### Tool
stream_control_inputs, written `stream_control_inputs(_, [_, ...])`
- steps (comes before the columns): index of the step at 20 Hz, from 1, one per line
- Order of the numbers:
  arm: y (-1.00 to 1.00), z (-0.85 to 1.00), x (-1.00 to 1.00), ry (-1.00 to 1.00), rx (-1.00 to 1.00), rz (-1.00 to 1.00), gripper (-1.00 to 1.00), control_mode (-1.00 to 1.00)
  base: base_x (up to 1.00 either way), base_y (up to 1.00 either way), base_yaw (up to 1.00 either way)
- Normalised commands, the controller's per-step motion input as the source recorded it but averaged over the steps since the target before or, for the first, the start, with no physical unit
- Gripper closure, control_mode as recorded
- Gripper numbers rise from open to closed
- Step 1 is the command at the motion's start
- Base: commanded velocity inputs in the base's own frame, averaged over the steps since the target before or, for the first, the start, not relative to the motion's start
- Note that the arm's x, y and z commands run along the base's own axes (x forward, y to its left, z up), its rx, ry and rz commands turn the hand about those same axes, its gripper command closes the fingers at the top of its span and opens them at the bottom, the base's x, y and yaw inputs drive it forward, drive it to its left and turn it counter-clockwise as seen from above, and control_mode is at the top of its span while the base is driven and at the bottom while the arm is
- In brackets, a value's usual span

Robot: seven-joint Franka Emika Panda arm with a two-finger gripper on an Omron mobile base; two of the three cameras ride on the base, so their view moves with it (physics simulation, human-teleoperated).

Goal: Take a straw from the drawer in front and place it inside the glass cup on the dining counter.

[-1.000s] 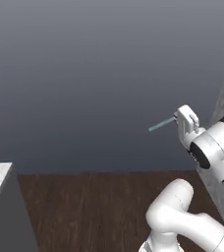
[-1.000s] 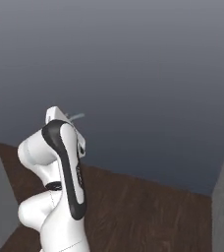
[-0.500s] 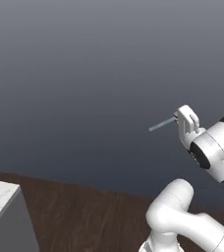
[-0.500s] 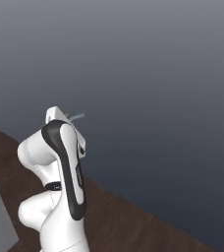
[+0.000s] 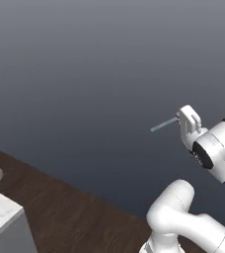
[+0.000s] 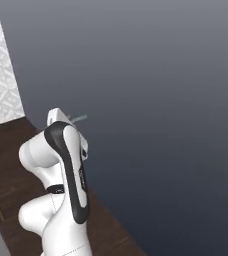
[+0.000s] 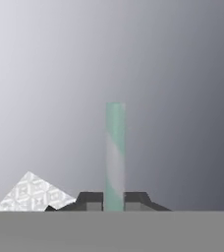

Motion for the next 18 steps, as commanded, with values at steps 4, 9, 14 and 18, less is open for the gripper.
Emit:
stream_control_inputs(4, [0.0,0.0,0.0,0.0,0.0,0.0,1.0,1.0,1.0,0.0,0.51])
stream_control_inputs(9, [0.0,0.0,0.0,0.0,0.0,0.0,1.0,1.0,1.0,0.0,0.49])
stream_control_inputs(14, [0.0,0.0,0.0,0.0,0.0,0.0,1.0,1.0,1.0,0.0,0.47])
stream_control_inputs(18, [0.0,0.0,0.0,0.0,0.0,0.0,1.0,1.0,1.0,0.0,0.47])
